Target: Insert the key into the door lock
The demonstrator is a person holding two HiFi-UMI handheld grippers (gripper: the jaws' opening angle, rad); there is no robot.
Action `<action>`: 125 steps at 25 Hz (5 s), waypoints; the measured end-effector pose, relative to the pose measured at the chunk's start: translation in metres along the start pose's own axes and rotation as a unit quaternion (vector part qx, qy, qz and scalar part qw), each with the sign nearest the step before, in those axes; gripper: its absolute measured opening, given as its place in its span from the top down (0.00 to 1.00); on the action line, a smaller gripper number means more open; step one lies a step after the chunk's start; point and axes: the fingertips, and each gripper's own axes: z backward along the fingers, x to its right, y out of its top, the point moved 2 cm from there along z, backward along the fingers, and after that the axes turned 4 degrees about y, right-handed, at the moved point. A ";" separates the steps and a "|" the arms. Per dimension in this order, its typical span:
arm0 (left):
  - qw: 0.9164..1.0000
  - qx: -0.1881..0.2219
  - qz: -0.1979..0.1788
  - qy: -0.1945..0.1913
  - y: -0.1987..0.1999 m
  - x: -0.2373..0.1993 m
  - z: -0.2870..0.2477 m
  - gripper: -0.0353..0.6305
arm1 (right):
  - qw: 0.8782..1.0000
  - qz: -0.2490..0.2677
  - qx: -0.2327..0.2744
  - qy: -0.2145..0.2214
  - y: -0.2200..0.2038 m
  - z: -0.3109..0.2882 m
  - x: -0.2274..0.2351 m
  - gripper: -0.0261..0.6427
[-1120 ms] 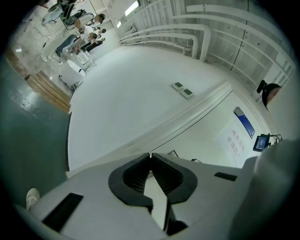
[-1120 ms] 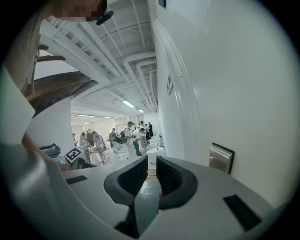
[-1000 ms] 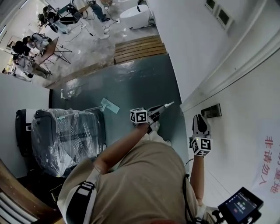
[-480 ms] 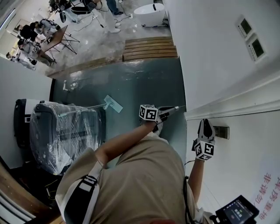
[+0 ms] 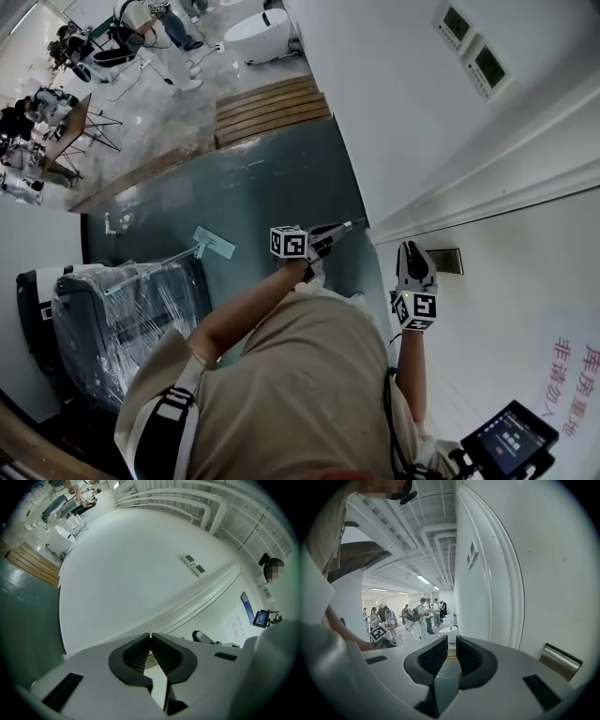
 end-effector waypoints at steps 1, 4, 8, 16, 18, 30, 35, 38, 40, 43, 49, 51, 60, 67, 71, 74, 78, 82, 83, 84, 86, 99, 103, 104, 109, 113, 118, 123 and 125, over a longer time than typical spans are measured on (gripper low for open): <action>1.000 -0.003 0.002 -0.001 -0.002 0.001 -0.006 0.90 | 1.000 -0.001 -0.003 -0.002 -0.001 0.004 0.004 0.87; 1.000 -0.008 0.010 -0.009 -0.012 0.007 -0.019 0.90 | 1.000 -0.003 -0.010 -0.008 -0.003 0.016 0.013 0.87; 1.000 -0.023 0.017 -0.006 -0.027 0.004 -0.034 0.90 | 1.000 0.000 -0.014 -0.015 -0.005 0.027 0.023 0.87; 0.998 -0.050 0.022 0.006 -0.045 -0.002 -0.058 0.90 | 0.999 -0.005 -0.018 -0.036 -0.005 0.049 0.042 0.87; 0.998 -0.058 0.027 -0.010 -0.051 0.004 -0.064 0.90 | 0.999 -0.006 -0.018 -0.043 -0.011 0.056 0.044 0.87; 0.994 -0.099 0.047 -0.029 -0.087 0.012 -0.105 0.90 | 0.997 -0.001 -0.033 -0.068 -0.032 0.086 0.062 0.87; 0.992 -0.107 0.060 -0.031 -0.094 0.006 -0.117 0.90 | 0.997 0.005 -0.036 -0.068 -0.037 0.088 0.065 0.87; 0.991 -0.113 0.066 -0.031 -0.100 0.004 -0.125 0.90 | 0.997 0.003 -0.039 -0.072 -0.041 0.092 0.068 0.87; 0.990 -0.120 0.070 -0.033 -0.108 0.004 -0.133 0.90 | 0.996 0.001 -0.044 -0.077 -0.046 0.098 0.072 0.87; 0.988 -0.129 0.076 -0.037 -0.120 0.004 -0.144 0.90 | 0.995 -0.001 -0.052 -0.083 -0.051 0.106 0.076 0.87; 0.984 -0.140 0.091 -0.056 -0.137 0.015 -0.157 0.90 | 0.994 0.009 -0.061 -0.085 -0.053 0.112 0.076 0.87; 0.983 -0.144 0.096 -0.060 -0.145 0.019 -0.161 0.90 | 0.994 0.013 -0.065 -0.087 -0.055 0.115 0.077 0.87; 0.981 -0.145 0.107 -0.070 -0.171 0.027 -0.173 0.90 | 0.993 0.016 -0.082 -0.086 -0.067 0.119 0.076 0.87; 0.982 -0.133 0.106 -0.078 -0.180 0.040 -0.175 0.90 | 0.992 0.029 -0.090 -0.080 -0.064 0.121 0.069 0.87; 0.982 -0.132 0.112 -0.073 -0.179 0.034 -0.180 0.90 | 0.992 0.034 -0.094 -0.075 -0.066 0.109 0.067 0.87; 0.982 -0.130 0.119 -0.065 -0.180 0.032 -0.180 0.90 | 0.992 0.035 -0.099 -0.072 -0.070 0.109 0.065 0.87; 0.982 -0.125 0.129 -0.054 -0.183 0.030 -0.181 0.90 | 0.993 0.030 -0.097 -0.066 -0.075 0.113 0.063 0.87; 0.984 -0.126 0.122 -0.044 -0.185 0.032 -0.184 0.90 | 0.994 0.028 -0.090 -0.049 -0.077 0.117 0.062 0.87; 0.984 -0.124 0.124 -0.042 -0.186 0.033 -0.185 0.90 | 0.995 0.027 -0.087 -0.045 -0.078 0.118 0.062 0.87; 0.984 -0.120 0.128 -0.040 -0.187 0.033 -0.185 0.90 | 0.995 0.025 -0.084 -0.042 -0.077 0.119 0.061 0.87; 0.984 -0.112 0.137 -0.035 -0.187 0.031 -0.184 0.90 | 0.996 0.024 -0.078 -0.037 -0.076 0.121 0.061 0.87; 0.980 -0.061 0.184 -0.036 -0.195 0.027 -0.183 0.90 | 0.998 0.034 -0.061 -0.008 -0.078 0.134 0.055 0.87; 0.979 -0.050 0.191 -0.046 -0.194 0.031 -0.181 0.90 | 0.998 0.033 -0.057 -0.005 -0.079 0.139 0.055 0.87; 0.979 -0.048 0.191 -0.047 -0.194 0.031 -0.181 0.90 | 0.998 0.033 -0.055 -0.004 -0.078 0.140 0.055 0.87; 0.980 -0.046 0.191 -0.041 -0.197 0.031 -0.184 0.90 | 0.998 0.034 -0.052 -0.003 -0.078 0.145 0.056 0.87; 0.979 -0.038 0.195 -0.035 -0.195 0.029 -0.186 0.90 | 0.998 0.036 -0.050 -0.002 -0.077 0.148 0.056 0.87; 0.981 -0.040 0.186 -0.032 -0.197 0.030 -0.188 0.90 | 0.998 0.037 -0.051 0.002 -0.080 0.152 0.055 0.87; 0.981 -0.031 0.190 -0.029 -0.196 0.029 -0.187 0.90 | 0.998 0.036 -0.051 0.007 -0.081 0.152 0.054 0.87; 0.980 -0.035 0.194 -0.029 -0.198 0.032 -0.187 0.90 | 0.998 0.037 -0.050 0.009 -0.080 0.152 0.054 0.87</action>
